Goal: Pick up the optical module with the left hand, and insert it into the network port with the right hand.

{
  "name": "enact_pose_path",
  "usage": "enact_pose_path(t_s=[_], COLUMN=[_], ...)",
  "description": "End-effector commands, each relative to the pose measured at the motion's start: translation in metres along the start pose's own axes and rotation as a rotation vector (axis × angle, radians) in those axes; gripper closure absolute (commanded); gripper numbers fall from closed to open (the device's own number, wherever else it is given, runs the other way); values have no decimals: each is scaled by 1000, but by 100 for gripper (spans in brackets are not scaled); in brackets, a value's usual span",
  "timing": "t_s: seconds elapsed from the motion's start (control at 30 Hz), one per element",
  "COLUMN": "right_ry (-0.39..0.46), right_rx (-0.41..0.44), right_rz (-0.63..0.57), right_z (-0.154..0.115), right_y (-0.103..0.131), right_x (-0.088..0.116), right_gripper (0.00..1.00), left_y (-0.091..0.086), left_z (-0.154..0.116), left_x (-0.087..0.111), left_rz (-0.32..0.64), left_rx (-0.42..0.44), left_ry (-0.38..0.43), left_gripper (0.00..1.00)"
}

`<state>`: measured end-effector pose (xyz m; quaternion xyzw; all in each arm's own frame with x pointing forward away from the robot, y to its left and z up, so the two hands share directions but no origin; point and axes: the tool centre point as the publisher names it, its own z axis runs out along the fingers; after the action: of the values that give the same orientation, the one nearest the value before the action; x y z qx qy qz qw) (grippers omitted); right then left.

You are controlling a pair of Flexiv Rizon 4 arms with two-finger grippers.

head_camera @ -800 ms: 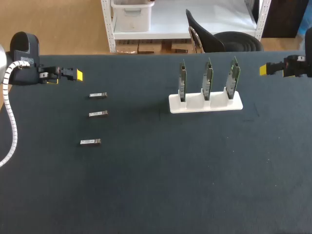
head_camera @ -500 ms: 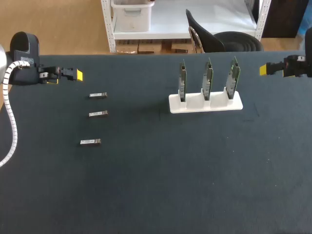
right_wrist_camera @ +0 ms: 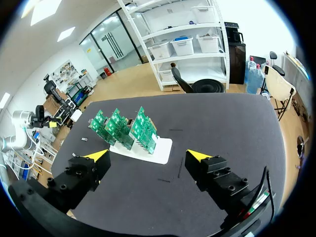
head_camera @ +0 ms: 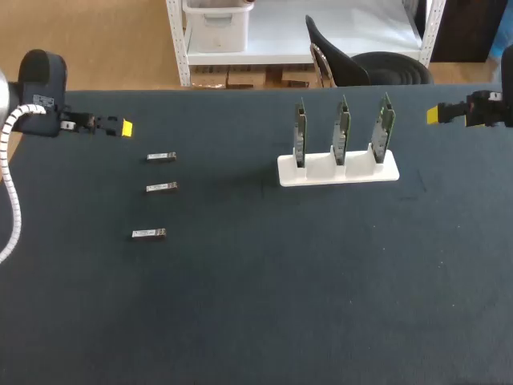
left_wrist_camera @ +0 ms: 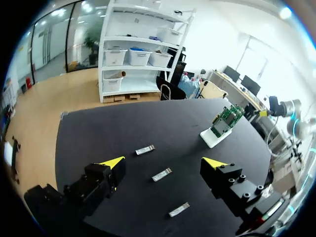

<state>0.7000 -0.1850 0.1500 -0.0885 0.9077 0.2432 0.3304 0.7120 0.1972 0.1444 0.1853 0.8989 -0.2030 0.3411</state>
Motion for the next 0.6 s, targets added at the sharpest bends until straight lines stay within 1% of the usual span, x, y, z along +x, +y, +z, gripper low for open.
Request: enact_pose_path(t_s=[0.03, 0.1, 0.13, 0.17, 0.2, 0.23, 0.27, 0.33, 0.4, 0.43, 0.47, 0.53, 0.6], right_ry=[0, 0, 0, 0, 0, 0, 0, 0, 0, 0, 0, 0, 0], right_rx=[0, 0, 0, 0, 0, 0, 0, 0, 0, 0, 0, 0, 0], right_rz=[0, 0, 0, 0, 0, 0, 0, 0, 0, 0, 0, 0, 0], right_z=[0, 0, 0, 0, 0, 0, 0, 0, 0, 0, 0, 0, 0], right_y=[0, 0, 0, 0, 0, 0, 0, 0, 0, 0, 0, 0, 0], right_x=[0, 0, 0, 0, 0, 0, 0, 0, 0, 0, 0, 0, 0], right_gripper=[0, 0, 0, 0, 0, 0, 0, 0, 0, 0, 0, 0, 0], left_y=[23, 32, 37, 40, 45, 48, 52, 54, 56, 56, 56, 55, 56], left_z=[22, 31, 37, 40, 47, 51, 58, 67, 76, 81, 85, 93, 102], left_x=[-22, -28, -32, -34, -36, -37, -40, -41, -39, -38, -36, -32, -25], left_rz=[146, 236, 278, 307, 369, 391, 444, 540, 640, 696, 737, 772, 834], left_rx=[6, 1, 3, 2, 6, 6, 36, 48, 53, 26, 31, 63, 58], left_ry=[86, 112, 147, 157, 190, 213, 278, 335, 399, 401, 424, 463, 509], left_gripper=[0, 0, 0, 0, 0, 0, 0, 0, 0, 0, 0, 0, 0])
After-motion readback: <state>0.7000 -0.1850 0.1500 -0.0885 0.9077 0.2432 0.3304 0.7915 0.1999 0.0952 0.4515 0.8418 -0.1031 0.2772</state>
